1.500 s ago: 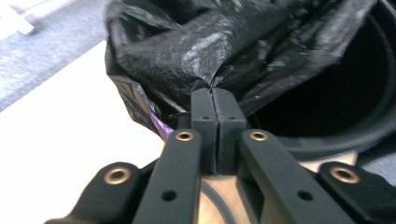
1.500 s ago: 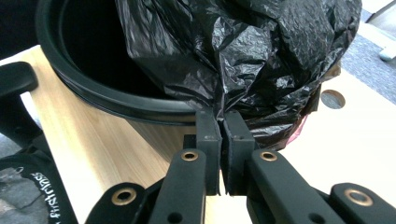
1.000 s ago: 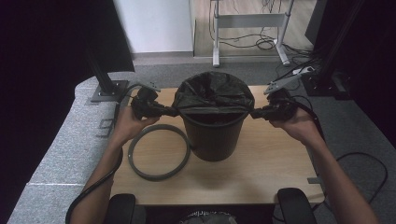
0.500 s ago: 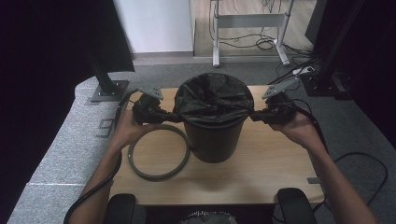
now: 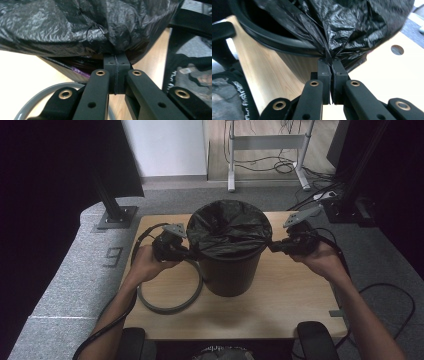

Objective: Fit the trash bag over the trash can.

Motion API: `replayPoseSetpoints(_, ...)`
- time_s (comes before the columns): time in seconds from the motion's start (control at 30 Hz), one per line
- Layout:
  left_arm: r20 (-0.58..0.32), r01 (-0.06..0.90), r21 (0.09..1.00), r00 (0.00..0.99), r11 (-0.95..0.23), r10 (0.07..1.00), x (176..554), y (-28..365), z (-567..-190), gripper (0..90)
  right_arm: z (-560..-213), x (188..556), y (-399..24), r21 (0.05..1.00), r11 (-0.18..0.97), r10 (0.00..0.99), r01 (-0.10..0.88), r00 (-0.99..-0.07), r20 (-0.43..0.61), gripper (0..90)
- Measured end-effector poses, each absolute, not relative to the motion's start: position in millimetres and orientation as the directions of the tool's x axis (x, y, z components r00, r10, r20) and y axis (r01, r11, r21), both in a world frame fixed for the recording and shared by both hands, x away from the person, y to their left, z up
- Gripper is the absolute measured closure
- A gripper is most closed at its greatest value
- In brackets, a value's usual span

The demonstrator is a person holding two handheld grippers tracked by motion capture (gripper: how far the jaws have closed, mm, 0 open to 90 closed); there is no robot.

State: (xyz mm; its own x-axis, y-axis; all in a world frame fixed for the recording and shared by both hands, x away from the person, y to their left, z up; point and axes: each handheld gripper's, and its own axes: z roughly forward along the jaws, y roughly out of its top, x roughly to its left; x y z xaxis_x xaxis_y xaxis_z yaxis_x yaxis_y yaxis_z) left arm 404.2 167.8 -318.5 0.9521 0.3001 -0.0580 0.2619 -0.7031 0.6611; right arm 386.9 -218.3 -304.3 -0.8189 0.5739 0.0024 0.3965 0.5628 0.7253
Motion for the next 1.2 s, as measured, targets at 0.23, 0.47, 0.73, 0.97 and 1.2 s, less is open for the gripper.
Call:
replayPoseSetpoints(0.23, -0.056, 0.231, 0.674, 0.963, -0.702, 0.264, 396.0, 167.6, -315.6, 89.9, -322.5, 390.5, -210.4, 0.688, 0.594, 0.574, 0.417, -0.819, 0.002, 87.5)
replayPoseSetpoints(0.47, -0.013, 0.229, 0.633, 0.958, -0.74, 0.285, 394.4, 159.8, -331.6, 90.0, -313.6, 380.9, -207.6, 0.698, 0.597, 0.543, 0.395, -0.84, 0.011, 87.0)
replayPoseSetpoints(0.73, -0.085, 0.24, 0.713, 0.962, -0.659, 0.259, 395.6, 170.4, -328.4, 89.4, -333.1, 384.5, -209.1, 0.685, 0.589, 0.555, 0.43, -0.831, 0.044, 87.6)
replayPoseSetpoints(0.97, -0.024, 0.236, 0.645, 0.957, -0.727, 0.29, 392.4, 161.8, -344.6, 90.0, -347.8, 386.9, -201.3, 0.666, 0.603, 0.56, 0.439, -0.828, 0.039, 87.6)
replayPoseSetpoints(1.2, -0.09, 0.291, 0.659, 0.946, -0.694, 0.311, 402.1, 168.7, -364.0, 89.9, -358.5, 390.5, -202.6, 0.66, 0.594, 0.584, 0.46, -0.811, 0.039, 87.6)
